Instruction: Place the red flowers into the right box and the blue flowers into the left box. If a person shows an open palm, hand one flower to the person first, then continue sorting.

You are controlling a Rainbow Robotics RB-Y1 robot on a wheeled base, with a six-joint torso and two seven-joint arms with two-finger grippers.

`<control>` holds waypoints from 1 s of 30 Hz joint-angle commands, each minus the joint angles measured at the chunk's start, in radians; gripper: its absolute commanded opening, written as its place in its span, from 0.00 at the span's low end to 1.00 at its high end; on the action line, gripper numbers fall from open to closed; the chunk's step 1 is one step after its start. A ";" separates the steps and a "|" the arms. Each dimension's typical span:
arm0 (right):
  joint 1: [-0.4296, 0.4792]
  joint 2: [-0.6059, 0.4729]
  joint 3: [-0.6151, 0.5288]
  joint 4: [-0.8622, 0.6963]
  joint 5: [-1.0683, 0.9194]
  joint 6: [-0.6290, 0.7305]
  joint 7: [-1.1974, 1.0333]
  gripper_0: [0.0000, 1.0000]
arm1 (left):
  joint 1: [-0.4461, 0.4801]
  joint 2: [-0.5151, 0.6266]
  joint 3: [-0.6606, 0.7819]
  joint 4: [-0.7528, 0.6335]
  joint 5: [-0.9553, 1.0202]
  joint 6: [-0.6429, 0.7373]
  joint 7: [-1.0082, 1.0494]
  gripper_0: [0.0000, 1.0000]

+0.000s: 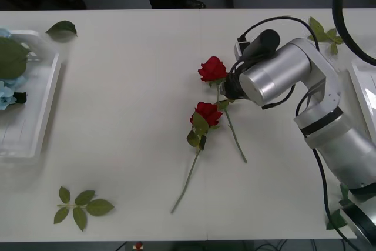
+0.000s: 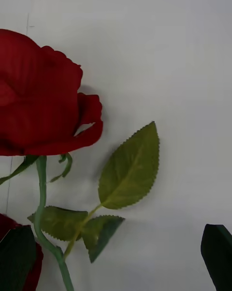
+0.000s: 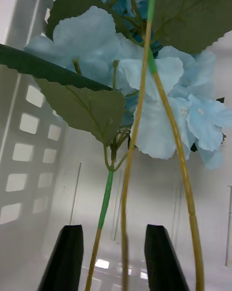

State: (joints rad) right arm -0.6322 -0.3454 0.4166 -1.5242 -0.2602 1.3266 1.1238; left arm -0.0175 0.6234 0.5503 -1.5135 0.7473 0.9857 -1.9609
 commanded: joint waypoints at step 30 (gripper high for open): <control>-0.057 0.128 0.103 0.162 0.104 -0.035 -0.131 0.05 | -0.081 0.052 -0.124 -0.698 0.055 0.465 0.353 1.00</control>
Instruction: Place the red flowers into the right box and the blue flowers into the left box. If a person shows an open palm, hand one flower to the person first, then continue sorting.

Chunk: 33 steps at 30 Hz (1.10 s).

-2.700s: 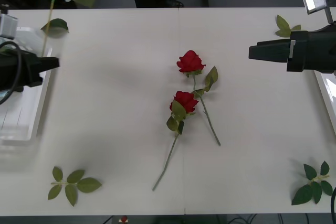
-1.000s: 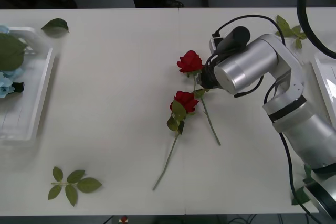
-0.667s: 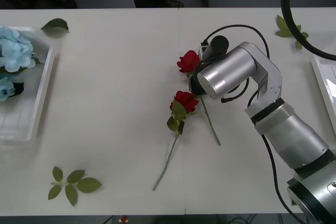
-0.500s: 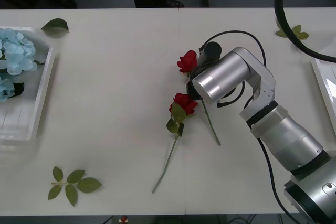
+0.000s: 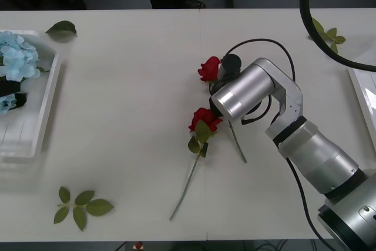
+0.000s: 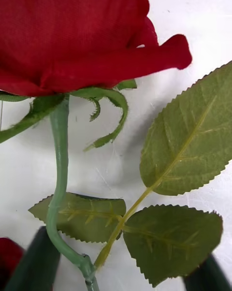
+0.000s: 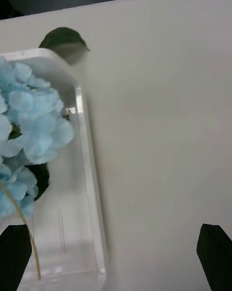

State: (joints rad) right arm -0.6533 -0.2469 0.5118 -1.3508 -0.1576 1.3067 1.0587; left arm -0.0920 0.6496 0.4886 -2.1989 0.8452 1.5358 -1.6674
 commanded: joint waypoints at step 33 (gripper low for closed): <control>-0.035 -0.213 -0.211 -0.363 -0.208 0.284 0.083 0.00 | -0.003 -0.148 -0.381 0.219 -0.192 -0.378 -0.115 1.00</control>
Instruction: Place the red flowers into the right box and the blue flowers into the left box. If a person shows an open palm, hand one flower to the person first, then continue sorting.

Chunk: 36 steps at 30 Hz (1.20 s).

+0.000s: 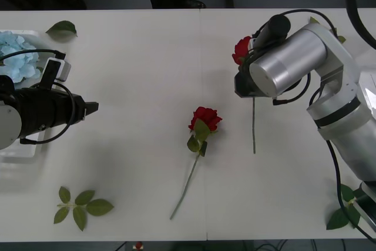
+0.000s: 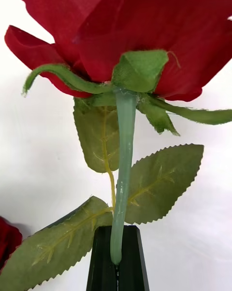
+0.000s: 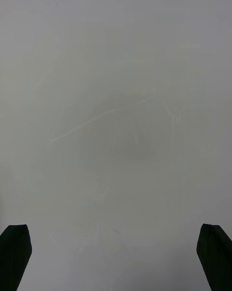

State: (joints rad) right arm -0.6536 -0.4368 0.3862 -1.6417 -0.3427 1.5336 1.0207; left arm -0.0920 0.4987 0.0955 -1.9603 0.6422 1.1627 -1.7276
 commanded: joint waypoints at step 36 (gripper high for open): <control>-0.035 -0.329 -0.826 0.126 0.185 0.338 0.855 0.00 | -0.080 -0.132 -0.491 -0.166 -0.259 -0.008 0.350 1.00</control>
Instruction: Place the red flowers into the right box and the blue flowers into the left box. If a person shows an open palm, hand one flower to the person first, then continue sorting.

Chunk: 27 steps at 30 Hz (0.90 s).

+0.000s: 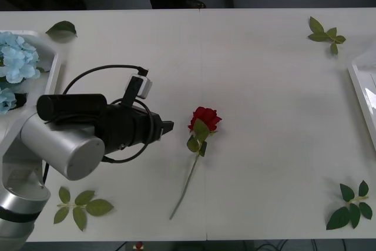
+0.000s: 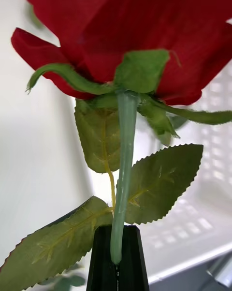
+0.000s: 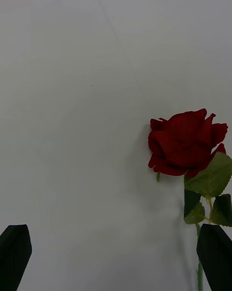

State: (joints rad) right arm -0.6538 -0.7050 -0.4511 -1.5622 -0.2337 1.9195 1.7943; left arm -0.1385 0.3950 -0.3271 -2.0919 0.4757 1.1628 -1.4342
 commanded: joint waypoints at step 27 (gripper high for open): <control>-0.024 -0.067 0.078 0.620 0.063 -0.662 0.143 0.03 | -0.133 -0.097 -0.379 0.219 -0.374 -0.198 0.163 1.00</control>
State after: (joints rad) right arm -0.6558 -0.7571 -0.3611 -0.9389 -0.1509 1.2732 1.9174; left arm -0.2570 0.3083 -0.6930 -1.8578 0.1044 0.9726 -1.2480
